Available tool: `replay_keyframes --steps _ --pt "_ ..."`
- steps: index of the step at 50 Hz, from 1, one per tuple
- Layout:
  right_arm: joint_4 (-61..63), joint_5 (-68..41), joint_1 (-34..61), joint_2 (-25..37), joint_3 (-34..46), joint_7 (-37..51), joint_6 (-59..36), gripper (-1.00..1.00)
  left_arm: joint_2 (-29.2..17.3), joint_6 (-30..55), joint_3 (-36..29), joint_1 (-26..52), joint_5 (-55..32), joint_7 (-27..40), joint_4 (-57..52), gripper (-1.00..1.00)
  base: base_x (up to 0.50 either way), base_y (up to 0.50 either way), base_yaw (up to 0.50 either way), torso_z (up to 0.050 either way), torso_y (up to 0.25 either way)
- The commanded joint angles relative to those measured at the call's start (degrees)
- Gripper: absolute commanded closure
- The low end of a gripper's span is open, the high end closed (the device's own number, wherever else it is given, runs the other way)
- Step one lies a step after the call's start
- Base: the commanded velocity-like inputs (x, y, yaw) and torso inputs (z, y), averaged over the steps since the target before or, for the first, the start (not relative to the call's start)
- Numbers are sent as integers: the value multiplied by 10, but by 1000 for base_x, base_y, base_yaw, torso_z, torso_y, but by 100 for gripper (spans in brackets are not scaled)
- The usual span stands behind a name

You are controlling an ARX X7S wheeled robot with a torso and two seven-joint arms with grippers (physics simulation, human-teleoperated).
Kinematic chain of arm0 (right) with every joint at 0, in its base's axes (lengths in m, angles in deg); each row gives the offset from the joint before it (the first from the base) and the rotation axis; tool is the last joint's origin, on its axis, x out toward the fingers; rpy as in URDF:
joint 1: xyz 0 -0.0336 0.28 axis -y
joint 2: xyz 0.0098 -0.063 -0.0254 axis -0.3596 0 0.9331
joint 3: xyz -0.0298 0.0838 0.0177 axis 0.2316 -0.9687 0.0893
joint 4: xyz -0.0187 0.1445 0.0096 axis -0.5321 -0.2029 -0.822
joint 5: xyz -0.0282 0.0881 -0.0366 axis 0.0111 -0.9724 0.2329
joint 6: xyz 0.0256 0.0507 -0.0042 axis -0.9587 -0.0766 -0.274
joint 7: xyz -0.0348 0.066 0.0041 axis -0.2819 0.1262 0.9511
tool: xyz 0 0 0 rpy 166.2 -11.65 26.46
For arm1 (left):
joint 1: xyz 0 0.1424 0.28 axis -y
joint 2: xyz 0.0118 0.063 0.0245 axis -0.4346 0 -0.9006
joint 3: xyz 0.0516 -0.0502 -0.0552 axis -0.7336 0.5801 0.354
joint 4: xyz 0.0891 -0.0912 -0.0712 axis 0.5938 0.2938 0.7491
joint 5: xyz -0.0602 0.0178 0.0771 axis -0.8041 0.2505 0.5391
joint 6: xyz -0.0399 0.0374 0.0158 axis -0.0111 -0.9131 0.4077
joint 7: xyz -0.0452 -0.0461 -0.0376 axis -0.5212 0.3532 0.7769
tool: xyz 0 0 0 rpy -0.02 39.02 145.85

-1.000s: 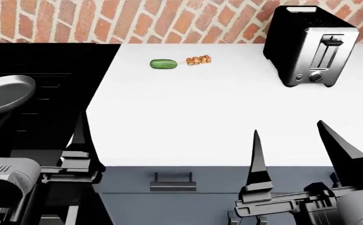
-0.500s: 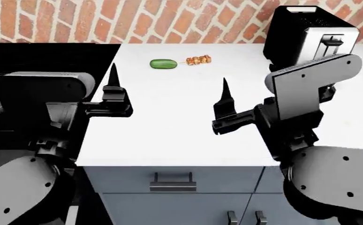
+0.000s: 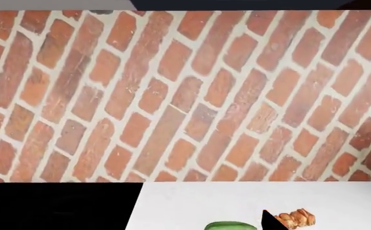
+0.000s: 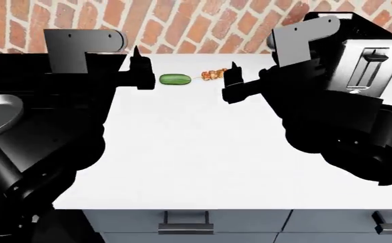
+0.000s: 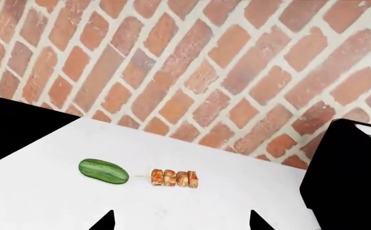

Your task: Place both pans onto different burners. Then place the pickle and the skewer on different pans.

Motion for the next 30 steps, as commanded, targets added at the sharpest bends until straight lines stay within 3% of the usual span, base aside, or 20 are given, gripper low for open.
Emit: replay_keyframes --steps 1,30 --pt "-41 -24 -15 -15 -9 -33 4 -100 8 7 -3 18 -2 -3 27 -100 500 0 0 0 0" --pt "-7 -9 -27 3 -18 -24 19 -100 -5 0 6 -1 -12 1 -2 -100 500 -14 0 0 1"
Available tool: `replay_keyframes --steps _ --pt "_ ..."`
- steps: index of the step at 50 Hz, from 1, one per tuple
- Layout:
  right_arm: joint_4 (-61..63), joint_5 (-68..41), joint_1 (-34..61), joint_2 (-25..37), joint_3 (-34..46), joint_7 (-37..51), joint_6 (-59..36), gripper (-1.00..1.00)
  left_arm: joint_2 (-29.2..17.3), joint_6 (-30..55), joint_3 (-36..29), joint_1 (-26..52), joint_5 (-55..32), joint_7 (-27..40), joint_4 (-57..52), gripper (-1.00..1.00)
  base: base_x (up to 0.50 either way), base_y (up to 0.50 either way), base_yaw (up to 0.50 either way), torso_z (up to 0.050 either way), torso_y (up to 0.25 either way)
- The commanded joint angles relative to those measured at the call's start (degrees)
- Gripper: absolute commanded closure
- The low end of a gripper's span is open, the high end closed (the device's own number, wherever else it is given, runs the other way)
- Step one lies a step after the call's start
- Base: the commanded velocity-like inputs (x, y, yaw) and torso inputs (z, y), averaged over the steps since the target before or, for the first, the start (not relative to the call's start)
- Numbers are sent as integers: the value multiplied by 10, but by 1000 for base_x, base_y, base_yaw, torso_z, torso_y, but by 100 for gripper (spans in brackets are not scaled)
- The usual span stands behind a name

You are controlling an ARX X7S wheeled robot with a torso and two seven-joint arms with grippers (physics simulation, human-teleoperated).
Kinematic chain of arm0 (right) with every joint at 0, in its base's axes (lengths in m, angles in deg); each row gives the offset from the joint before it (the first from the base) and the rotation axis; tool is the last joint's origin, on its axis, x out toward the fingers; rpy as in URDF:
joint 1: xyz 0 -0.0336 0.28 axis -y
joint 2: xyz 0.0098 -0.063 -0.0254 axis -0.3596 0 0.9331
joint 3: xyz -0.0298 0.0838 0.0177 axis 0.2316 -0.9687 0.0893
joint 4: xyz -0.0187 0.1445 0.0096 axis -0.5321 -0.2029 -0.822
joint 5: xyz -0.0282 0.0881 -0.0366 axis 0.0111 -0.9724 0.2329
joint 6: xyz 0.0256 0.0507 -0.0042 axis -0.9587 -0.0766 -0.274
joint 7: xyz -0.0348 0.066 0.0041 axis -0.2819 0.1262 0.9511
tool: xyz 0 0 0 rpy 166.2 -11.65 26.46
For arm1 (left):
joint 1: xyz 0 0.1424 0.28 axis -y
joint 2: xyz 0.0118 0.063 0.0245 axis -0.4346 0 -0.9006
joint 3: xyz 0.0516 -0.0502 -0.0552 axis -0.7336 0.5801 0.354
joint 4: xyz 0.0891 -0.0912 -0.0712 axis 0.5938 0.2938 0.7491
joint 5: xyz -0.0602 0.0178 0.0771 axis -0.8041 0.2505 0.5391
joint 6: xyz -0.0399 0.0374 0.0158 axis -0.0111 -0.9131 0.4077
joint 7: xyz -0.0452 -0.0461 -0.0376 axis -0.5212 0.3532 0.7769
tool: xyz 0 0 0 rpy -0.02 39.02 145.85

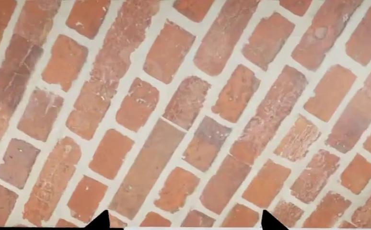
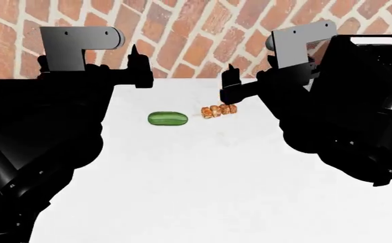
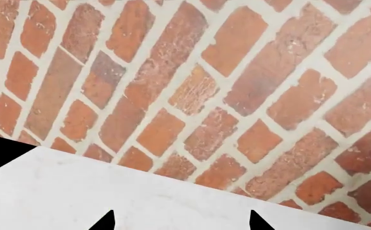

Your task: Place both pans onto different burners. Then place the pickle and the skewer on different pans.

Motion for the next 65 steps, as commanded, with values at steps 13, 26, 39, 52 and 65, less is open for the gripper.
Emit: replay_keyframes --steps 13,26,39,52,65 --pt "20 -4 -11 16 -17 2 18 -100 -4 0 5 -7 -13 3 -16 -100 236 -15 0 0 1" --pt "34 3 -15 21 -20 -2 22 -100 -5 9 13 -5 -35 -3 -3 -100 262 0 0 0 1" --pt "76 8 4 45 -23 5 9 -100 -21 43 -16 10 -26 -5 -10 -100 0 0 0 0 -105" --pt "106 5 30 62 -30 9 -9 -100 -30 29 2 4 -34 -1 -28 -100 0 0 0 0 -77" --pt "121 -12 44 78 -40 -5 -21 -100 -63 45 39 10 -93 8 -102 -100 0 0 0 0 -90"
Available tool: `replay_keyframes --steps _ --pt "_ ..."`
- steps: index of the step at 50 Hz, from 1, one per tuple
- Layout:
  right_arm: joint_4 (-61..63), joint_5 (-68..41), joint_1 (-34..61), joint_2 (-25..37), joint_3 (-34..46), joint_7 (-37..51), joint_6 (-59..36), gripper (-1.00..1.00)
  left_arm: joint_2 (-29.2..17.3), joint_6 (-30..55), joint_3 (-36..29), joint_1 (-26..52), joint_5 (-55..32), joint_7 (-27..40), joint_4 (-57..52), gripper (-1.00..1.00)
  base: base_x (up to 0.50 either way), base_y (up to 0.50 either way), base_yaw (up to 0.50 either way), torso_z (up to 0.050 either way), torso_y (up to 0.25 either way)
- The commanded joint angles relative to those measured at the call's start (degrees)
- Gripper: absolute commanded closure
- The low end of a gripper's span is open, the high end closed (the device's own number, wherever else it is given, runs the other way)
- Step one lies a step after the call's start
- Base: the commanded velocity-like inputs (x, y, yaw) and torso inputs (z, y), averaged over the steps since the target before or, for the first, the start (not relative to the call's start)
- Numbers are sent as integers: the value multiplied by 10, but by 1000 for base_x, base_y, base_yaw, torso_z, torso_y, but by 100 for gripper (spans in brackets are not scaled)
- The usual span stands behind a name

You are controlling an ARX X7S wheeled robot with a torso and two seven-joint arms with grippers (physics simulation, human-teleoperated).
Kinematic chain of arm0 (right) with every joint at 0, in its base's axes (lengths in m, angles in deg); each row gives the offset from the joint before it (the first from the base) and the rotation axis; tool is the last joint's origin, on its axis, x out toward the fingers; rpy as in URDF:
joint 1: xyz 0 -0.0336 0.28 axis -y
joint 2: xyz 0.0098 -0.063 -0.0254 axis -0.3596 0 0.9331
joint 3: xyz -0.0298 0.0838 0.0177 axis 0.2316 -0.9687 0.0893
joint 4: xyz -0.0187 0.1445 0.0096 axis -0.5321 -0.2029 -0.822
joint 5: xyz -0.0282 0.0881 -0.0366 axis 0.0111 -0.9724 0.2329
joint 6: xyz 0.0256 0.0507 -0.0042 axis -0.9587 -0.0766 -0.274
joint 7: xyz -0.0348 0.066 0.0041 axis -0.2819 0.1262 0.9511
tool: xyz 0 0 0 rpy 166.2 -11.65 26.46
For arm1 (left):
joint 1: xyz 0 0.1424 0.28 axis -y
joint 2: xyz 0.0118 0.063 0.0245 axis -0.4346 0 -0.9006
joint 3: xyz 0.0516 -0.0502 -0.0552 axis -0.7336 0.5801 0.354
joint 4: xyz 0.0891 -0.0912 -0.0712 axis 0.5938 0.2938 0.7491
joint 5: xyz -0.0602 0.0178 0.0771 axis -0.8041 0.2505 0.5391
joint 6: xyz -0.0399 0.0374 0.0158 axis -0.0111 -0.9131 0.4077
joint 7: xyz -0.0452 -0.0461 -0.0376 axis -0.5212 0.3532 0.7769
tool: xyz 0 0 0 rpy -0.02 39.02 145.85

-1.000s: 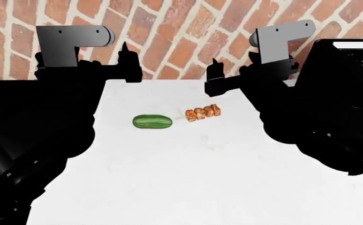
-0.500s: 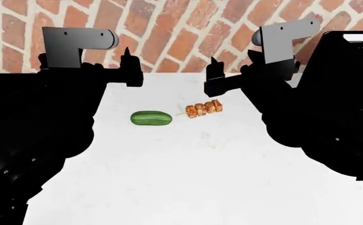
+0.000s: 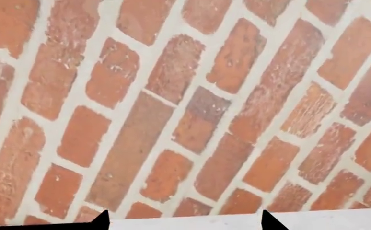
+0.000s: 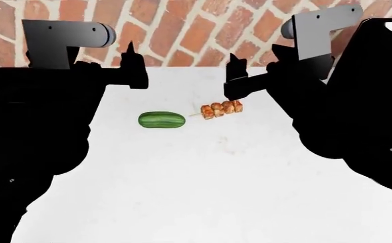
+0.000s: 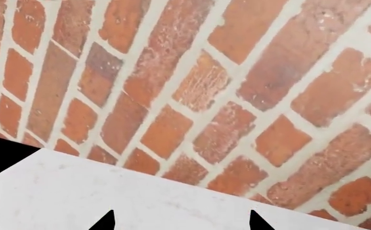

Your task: Place both pans onto different burners. Then place the pickle and the skewer on different pans.

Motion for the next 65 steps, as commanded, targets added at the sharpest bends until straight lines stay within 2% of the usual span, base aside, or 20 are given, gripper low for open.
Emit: replay_keyframes --steps 1,12,20,31,38,57,65 --pt "15 -13 12 14 -7 -10 -11 -100 -24 11 23 6 -37 5 -45 -100 0 0 0 0 -250" --pt "33 -16 23 23 -13 -8 -19 -100 -38 18 39 13 -65 4 -62 -100 0 0 0 0 -22" --pt "45 -15 27 33 -17 -3 -19 -100 -75 13 30 20 -46 -36 -110 -100 0 0 0 0 0" --pt "52 -11 24 43 -20 2 -18 -100 -144 29 -14 19 -24 -148 -139 -100 0 0 0 0 0" --pt "58 -9 24 49 -22 5 -18 -100 -177 2 -17 -3 -28 -224 -153 -100 0 0 0 0 0" --pt "61 -11 21 51 -28 9 -19 -100 -192 2 -68 15 -2 -359 -121 -100 0 0 0 0 0" --pt "60 -11 20 49 -29 8 -22 -100 -193 5 -75 21 -8 -383 -122 -100 0 0 0 0 0"
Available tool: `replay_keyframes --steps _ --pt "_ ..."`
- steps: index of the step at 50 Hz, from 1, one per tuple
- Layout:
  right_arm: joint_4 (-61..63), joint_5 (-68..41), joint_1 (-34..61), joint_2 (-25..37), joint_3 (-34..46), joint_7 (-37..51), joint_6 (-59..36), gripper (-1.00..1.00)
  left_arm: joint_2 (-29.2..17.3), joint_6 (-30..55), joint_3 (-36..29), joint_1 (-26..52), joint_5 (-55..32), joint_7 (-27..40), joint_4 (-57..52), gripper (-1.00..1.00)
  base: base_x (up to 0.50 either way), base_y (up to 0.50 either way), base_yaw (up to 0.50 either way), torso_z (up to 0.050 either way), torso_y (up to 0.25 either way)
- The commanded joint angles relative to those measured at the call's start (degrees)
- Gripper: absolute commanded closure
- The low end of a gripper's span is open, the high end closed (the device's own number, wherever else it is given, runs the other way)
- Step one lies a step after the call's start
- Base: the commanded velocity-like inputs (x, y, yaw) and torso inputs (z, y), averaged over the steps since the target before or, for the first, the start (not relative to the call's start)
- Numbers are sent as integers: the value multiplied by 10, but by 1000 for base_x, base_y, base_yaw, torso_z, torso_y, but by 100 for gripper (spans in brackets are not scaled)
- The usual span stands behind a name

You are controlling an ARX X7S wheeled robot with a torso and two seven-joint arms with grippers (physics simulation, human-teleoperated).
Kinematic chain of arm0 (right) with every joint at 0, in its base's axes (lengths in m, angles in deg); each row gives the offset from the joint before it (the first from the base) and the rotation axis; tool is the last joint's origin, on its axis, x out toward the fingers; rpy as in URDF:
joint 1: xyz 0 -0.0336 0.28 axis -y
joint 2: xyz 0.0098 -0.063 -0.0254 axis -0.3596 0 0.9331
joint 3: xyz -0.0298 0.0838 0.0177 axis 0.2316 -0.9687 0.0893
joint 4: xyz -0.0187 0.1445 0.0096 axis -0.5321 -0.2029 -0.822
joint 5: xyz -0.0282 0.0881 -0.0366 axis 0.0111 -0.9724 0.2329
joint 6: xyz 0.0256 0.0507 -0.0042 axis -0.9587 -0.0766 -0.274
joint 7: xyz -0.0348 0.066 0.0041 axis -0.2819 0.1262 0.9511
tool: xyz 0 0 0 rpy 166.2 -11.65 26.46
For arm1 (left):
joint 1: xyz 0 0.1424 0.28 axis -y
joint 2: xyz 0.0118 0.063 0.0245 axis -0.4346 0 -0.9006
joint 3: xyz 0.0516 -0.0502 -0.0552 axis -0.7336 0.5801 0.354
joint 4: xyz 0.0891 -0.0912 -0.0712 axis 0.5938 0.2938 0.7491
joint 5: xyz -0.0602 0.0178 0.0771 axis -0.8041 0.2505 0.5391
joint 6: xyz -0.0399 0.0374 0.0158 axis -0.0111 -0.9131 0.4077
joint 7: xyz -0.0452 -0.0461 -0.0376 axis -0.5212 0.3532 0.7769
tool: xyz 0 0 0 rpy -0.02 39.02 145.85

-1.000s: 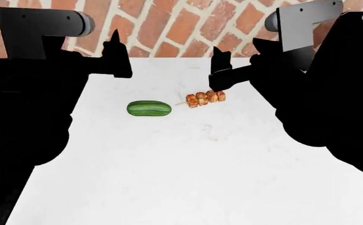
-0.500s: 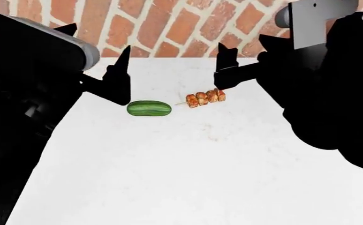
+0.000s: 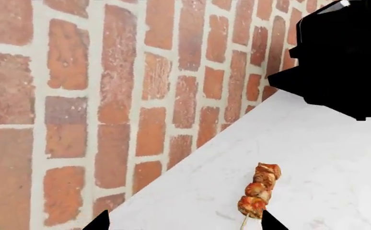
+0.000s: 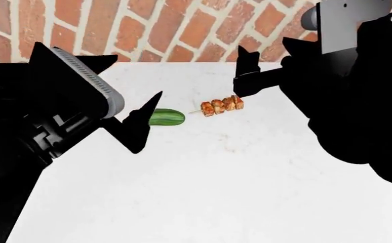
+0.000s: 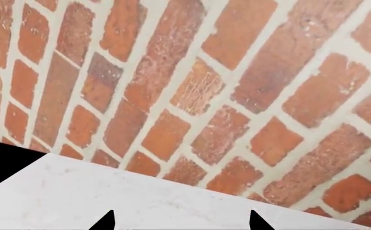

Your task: Place both pans onto different burners. Then place the pickle and the skewer on different pans.

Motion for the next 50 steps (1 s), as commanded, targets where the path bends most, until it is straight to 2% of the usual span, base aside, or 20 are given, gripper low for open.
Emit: replay_keyframes --steps 1,17,31,50 --pt "0 -1 -2 -2 -3 -1 -3 -100 -9 -1 -15 6 -2 -53 0 -100 0 0 0 0 0" --pt "-8 0 -8 -8 -6 -2 -2 -100 -37 -28 -22 -21 7 -107 -7 -100 0 0 0 0 0" --pt "-8 4 -17 -8 -10 -3 3 -100 -8 26 -67 20 34 -123 31 -100 0 0 0 0 0" --pt "-7 1 -19 -15 -14 2 -2 -100 10 40 -103 30 79 -131 77 -100 0 0 0 0 0"
